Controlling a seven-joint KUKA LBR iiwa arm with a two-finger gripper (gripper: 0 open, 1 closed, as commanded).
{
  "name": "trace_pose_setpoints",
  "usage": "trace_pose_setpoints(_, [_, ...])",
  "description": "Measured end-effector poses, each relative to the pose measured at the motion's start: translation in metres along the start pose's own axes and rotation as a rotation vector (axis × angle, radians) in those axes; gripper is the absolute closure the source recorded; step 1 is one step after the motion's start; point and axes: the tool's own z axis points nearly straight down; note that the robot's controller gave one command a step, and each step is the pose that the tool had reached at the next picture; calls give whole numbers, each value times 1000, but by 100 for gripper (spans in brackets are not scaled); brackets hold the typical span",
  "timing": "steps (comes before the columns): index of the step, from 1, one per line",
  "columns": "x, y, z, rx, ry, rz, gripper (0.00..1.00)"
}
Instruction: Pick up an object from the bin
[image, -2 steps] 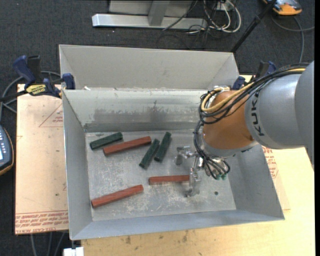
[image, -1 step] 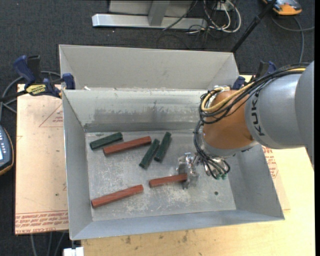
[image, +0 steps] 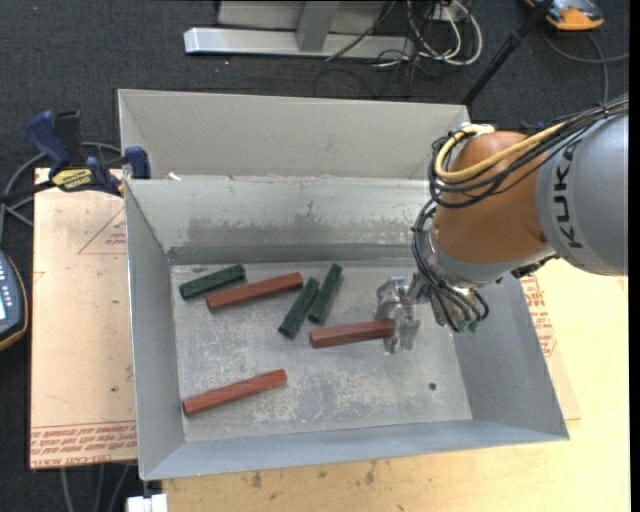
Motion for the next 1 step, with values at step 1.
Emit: trace_pose_setpoints(1, [4,4,-55,0,1,28,100])
